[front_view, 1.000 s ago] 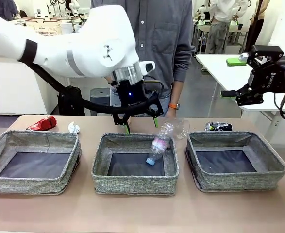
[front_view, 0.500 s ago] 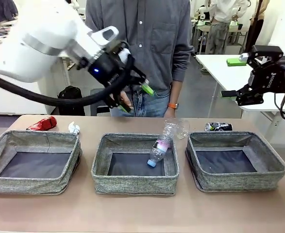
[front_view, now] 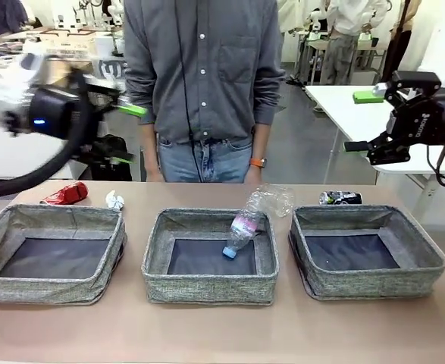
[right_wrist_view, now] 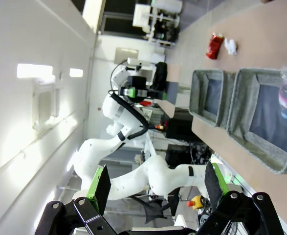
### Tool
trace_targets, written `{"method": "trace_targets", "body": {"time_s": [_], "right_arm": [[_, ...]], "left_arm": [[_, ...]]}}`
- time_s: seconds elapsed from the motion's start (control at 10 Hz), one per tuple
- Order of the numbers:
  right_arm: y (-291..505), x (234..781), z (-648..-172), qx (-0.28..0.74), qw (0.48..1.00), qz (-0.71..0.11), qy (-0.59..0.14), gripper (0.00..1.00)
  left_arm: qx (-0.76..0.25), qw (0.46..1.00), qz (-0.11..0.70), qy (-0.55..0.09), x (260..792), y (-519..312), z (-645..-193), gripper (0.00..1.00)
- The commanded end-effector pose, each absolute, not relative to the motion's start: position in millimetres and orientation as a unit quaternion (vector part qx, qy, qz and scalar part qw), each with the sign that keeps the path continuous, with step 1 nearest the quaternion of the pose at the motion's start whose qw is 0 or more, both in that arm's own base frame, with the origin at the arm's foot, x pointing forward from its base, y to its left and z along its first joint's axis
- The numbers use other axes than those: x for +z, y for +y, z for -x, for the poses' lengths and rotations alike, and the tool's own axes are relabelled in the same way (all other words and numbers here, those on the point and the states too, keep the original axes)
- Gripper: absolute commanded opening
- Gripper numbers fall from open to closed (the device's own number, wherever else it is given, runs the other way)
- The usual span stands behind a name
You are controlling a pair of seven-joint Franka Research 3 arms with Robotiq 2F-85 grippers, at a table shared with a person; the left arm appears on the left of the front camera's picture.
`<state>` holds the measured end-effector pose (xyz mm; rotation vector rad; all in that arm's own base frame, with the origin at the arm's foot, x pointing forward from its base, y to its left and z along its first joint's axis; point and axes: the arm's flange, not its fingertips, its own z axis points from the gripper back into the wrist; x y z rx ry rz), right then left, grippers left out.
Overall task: Sort the waste into the appropriate baskets.
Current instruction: Place the picked waste into the Fabric basket indicated by the person.
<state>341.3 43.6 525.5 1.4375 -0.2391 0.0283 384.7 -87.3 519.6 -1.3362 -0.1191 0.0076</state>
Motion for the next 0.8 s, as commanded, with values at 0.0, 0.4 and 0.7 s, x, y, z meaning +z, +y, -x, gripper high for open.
{"method": "trace_targets", "body": {"time_s": [0.0,0.4,0.7], "right_arm": [[46,530,-344,0.008,0.74,-0.664,-0.109,1.0],[46,530,-344,0.008,0.74,-0.664,-0.109,1.0],[46,530,-344,0.008,0.74,-0.664,-0.109,1.0]], "left_arm": [[0.012,0.723,0.688,-0.059,521,-52,-368,1.0],[0.02,0.758,0.65,-0.059,522,-60,-376,1.0],[0.02,0.758,0.65,-0.059,522,-60,-376,1.0]]}}
